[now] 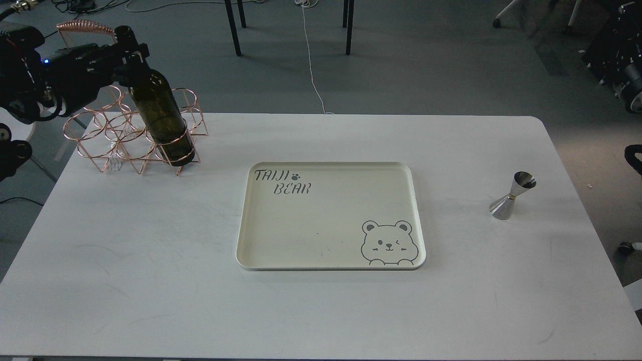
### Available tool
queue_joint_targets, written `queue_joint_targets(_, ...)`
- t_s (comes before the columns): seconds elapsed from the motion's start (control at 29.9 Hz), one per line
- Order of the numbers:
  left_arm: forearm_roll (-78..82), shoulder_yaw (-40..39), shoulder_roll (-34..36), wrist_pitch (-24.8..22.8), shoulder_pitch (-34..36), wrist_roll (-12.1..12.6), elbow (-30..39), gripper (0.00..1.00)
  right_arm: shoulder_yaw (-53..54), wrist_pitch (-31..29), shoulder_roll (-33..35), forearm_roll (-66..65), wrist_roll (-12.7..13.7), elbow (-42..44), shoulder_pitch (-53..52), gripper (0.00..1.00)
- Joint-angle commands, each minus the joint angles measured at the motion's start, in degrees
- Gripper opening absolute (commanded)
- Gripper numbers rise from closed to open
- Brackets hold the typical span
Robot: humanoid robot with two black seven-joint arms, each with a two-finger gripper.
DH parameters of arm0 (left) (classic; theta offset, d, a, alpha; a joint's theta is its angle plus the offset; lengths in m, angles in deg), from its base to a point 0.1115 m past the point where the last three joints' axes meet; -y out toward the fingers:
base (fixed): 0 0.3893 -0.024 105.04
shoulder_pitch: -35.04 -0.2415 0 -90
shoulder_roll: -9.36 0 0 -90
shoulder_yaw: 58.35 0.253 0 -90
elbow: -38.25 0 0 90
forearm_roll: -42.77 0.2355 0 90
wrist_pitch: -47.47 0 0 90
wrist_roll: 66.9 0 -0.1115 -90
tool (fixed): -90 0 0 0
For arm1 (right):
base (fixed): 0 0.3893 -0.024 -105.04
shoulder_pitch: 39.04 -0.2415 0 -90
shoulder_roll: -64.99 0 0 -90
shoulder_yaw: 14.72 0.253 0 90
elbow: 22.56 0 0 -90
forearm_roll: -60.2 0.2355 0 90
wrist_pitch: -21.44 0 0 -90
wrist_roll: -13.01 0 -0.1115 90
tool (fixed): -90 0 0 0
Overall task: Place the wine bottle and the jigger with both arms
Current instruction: 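Lower the bottle into a slot of the wine rack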
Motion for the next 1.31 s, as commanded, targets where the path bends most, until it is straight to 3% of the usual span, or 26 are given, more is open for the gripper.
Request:
queue_joint_targets(0.0,-2.3,0.1,0.0,0.1,0.1,-0.1,-0.7,0.82,0.0,-0.1,0.1,0.0,0.0,0.0,-0.1,0.98)
queue_joint_targets(0.33,-2.4,0.1,-0.2,0.1,-0.1,0.2,-0.8,0.82,0.0,-0.1,0.0,0.0,0.0,-0.1,-0.2,0.98)
queue_joint_targets(0.4,-2.2,0.3,-0.1,0.1,-0.1,0.2,-0.9,0.71,0.0,-0.1,0.2,0.0,0.0,0.0,-0.2,0.98)
queue_joint_targets(0.54,-2.0,0.8,0.0,0.1,0.0,0.2,-0.9,0.33,0.0,-0.1,0.3,0.0,0.0,0.0,-0.1,0.98)
queue_joint_targets(0.67,-1.9,1.1,-0.1,0.1,0.0,0.2,-0.9,0.16,0.0,-0.1,0.3,0.0,0.0,0.0,-0.1,0.98)
queue_joint_targets(0.77,-1.8,1.1,-0.1,0.1,0.0,0.3,-0.9,0.1,0.0,-0.1,0.3,0.0,0.0,0.0,-0.1,0.98)
queue_joint_targets(0.9,-2.1,1.1,-0.2,0.1,0.1,0.3,-0.9,0.14,0.0,-0.1,0.3,0.0,0.0,-0.1,-0.2,0.98)
queue_joint_targets(0.97,-2.4,1.1,-0.2,0.1,0.1,0.4,-0.9,0.26,0.0,-0.1,0.3,0.0,0.0,-0.1,-0.2,0.98)
queue_joint_targets(1.07,-2.4,1.1,-0.2,0.1,0.1,0.2,-0.9,0.56,0.0,-0.1,0.3,0.0,0.0,-0.1,-0.2,0.98)
queue_joint_targets(1.27,-2.4,1.1,-0.7,0.1,0.1,0.1,-0.9,0.69,0.0,-0.1,0.3,0.0,0.0,-0.1,-0.3,0.98)
